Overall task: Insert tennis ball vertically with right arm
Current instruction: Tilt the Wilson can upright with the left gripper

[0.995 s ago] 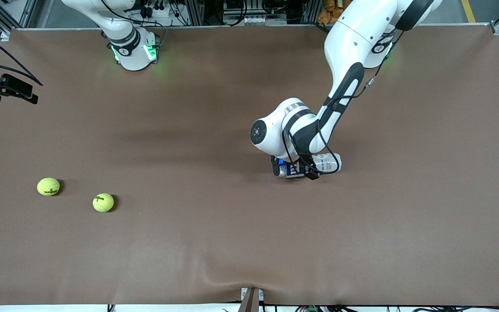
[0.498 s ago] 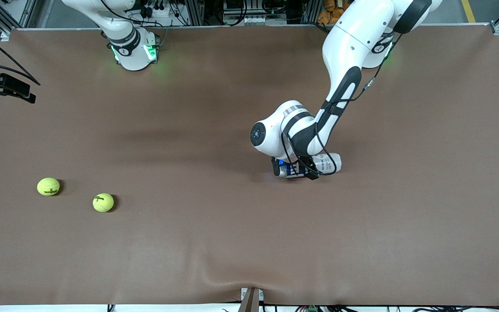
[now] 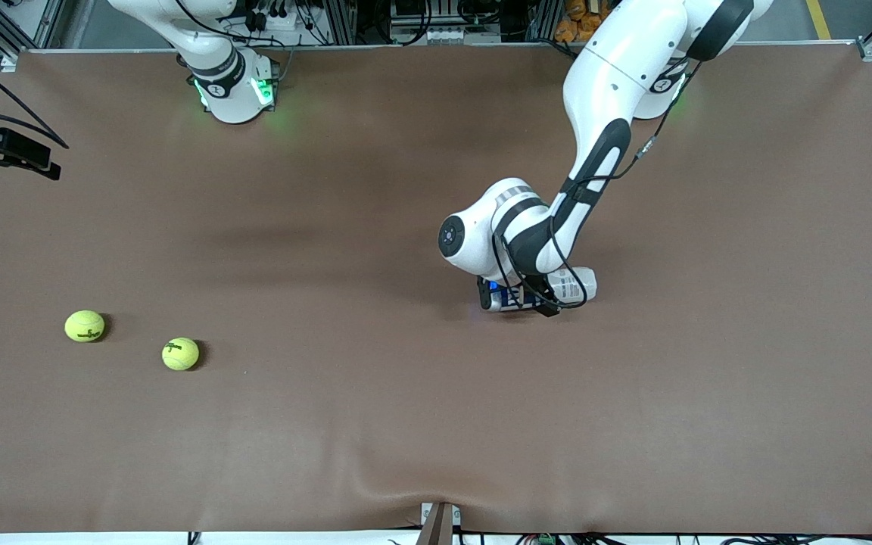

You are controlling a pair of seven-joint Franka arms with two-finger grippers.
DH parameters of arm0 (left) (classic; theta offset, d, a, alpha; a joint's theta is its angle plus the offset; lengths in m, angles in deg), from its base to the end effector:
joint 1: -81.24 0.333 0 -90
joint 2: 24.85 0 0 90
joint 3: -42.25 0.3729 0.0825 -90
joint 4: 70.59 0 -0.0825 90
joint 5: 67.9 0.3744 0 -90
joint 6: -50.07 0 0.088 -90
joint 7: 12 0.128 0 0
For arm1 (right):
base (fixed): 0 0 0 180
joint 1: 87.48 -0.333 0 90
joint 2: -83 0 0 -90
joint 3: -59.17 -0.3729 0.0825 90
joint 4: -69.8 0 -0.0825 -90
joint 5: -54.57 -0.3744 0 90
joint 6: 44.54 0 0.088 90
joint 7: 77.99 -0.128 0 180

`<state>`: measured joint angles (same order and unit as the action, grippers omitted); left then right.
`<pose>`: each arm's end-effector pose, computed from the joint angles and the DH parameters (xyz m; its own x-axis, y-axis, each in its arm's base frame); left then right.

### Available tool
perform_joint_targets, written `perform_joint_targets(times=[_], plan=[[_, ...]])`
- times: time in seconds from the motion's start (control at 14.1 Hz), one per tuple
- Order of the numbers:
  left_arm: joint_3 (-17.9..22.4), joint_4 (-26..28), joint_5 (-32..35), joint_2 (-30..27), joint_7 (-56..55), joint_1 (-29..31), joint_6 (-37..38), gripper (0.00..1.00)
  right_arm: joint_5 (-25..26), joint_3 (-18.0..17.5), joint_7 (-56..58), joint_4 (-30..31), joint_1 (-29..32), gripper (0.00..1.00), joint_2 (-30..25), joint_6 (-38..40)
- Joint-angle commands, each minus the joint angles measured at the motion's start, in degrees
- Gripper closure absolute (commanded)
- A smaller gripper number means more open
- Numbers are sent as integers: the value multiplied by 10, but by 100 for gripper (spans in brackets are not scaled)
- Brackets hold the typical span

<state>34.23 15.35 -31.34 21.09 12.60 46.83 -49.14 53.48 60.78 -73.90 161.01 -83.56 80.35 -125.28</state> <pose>0.5553 -0.3954 0.2030 0.1334 -0.7497 -0.6482 -0.9909 -0.0880 -0.1021 0.5050 -0.0466 0.6624 0.9907 -0.0210 -0.1343 -0.0252 -0.9992 -0.0300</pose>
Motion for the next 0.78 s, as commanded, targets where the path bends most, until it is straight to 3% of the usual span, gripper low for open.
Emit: perform_joint_targets(times=[0.0,0.71], plan=[[0,-11,11,12,-12,0,-5,0,-9,-5,11,1,12,0,-2,0],[1,-12,13,29,-26,0,-24,0,-12,-5,29,-1,15,0,3,0]])
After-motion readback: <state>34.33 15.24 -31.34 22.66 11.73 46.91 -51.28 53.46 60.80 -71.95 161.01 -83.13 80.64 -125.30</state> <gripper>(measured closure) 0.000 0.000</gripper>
